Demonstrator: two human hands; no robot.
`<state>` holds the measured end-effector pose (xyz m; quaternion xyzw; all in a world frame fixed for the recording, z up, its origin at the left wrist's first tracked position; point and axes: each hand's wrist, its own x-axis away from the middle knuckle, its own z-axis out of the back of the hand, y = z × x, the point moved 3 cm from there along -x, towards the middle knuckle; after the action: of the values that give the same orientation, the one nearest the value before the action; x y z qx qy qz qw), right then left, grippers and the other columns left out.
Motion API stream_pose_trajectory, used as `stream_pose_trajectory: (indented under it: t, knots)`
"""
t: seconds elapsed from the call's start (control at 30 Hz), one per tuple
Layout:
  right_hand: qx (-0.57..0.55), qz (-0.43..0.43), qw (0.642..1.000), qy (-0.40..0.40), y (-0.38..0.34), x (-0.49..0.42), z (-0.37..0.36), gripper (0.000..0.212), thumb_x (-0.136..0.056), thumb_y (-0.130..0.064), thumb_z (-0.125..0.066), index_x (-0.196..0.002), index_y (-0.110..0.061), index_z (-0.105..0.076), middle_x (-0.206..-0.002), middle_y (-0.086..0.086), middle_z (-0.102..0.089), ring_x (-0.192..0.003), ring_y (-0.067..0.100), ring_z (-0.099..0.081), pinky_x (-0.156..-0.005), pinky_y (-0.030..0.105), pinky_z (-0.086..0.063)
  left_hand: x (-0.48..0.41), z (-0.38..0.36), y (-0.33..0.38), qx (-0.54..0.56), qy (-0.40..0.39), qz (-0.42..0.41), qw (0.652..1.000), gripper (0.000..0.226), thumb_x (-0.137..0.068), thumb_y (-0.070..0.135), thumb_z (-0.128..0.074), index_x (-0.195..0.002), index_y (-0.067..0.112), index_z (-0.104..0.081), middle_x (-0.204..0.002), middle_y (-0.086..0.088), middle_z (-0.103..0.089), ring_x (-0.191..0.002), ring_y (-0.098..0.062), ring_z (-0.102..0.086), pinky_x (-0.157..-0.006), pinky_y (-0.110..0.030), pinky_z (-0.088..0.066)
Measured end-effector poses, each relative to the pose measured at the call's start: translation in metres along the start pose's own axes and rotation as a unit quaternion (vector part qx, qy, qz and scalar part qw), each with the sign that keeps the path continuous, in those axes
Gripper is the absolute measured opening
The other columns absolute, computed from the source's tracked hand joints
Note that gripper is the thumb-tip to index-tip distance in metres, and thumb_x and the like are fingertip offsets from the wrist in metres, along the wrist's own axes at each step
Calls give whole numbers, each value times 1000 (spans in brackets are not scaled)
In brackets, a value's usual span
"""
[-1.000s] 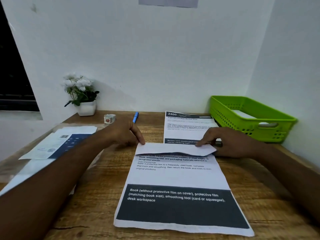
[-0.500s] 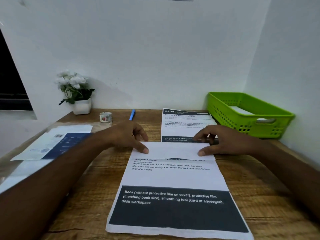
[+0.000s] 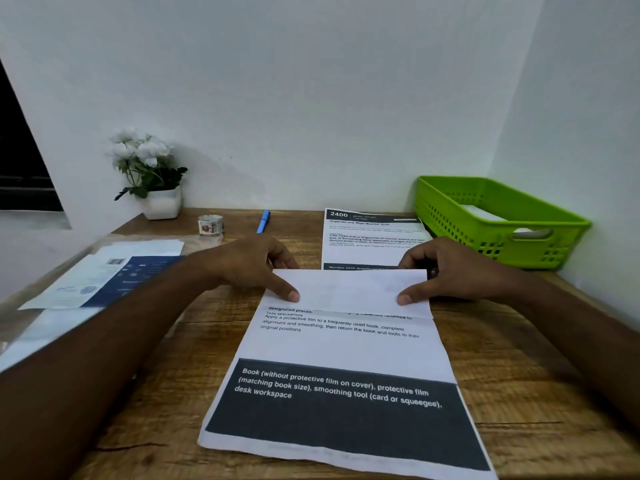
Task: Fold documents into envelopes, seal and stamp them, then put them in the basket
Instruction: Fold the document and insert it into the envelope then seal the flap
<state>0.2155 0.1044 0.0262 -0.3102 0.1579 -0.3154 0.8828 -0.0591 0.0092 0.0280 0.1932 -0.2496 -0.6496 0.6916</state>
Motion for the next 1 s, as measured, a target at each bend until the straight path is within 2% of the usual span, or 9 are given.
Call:
stream_pose_trajectory:
  t: [0.17,0.23,0.33,0.47,0.53,0.6,0.77,0.93,1.0]
  knots:
    - [2,-7,1000,13,2,-2,-1,45,-57,-39,-92,-93,-25,-70,-89,7,-76,-69,31,-64,-71,51,-54,1,2,1,-1,17,3,1000,43,-64,29,-87,-100,18,-65,-93,11,-63,-82,-3,-53,-65,-19,-40]
    - [8,-6,1000,-6,0,-1,-1,56,-54,-44,-93,-102,-32,-68,-88,6,-76,-66,30,-64,-62,41,-51,2,3,1,2,27,-2,1000,42,-63,28,-88,-96,17,-66,-90,9,-65,-78,-6,-55,-63,-18,-41]
    - [46,-5,999,-6,-3,3,2,64,-57,-38,-92,-115,-36,-64,-74,0,-69,-65,7,-59,-58,20,-41,3,4,1,5,26,-9,1000,33,-64,27,-87,-88,23,-65,-88,7,-66,-74,-5,-55,-58,-15,-38]
    - [77,7,996,34,-9,3,4,65,-62,-34,-90,-120,-33,-62,-58,-12,-52,-59,-10,-55,-84,11,-41,3,9,0,17,63,-21,998,33,-62,27,-88,-88,19,-69,-88,2,-69,-75,-7,-57,-62,-19,-39]
    - [80,15,995,49,-13,4,4,60,-63,-31,-90,-117,-30,-63,-76,-23,-61,-64,-13,-56,-85,5,-39,3,12,2,30,83,-44,995,33,-62,23,-88,-87,12,-70,-84,0,-71,-67,-2,-57,-59,-15,-41]
    - [82,26,995,51,-16,5,5,54,-65,-26,-90,-113,-27,-65,-94,-23,-65,-69,-19,-57,-69,2,-39,4,14,3,36,106,-74,991,33,-61,20,-89,-84,7,-70,-80,-5,-70,-59,-1,-54,-53,-11,-38]
    - [88,47,992,75,-11,2,5,43,-67,-24,-89,-103,-29,-68,-98,-17,-71,-83,-4,-66,-69,10,-47,6,16,6,-38,113,-140,983,27,-63,26,-88,-78,18,-67,-76,-2,-66,-64,-6,-52,-60,-23,-38]
    - [82,68,990,93,-6,1,7,21,-72,-17,-85,-77,-28,-67,-75,-8,-66,-73,17,-61,-62,30,-44,10,16,13,-19,123,-179,976,22,-68,15,-85,-79,14,-66,-81,-1,-66,-73,-9,-57,-64,-22,-44]
    - [88,88,989,79,-6,1,7,22,-73,-12,-83,-73,-27,-67,-72,-5,-65,-68,14,-58,-64,33,-43,10,14,13,-22,100,-185,977,19,-71,13,-82,-79,15,-66,-82,1,-66,-76,-6,-59,-66,-22,-47]
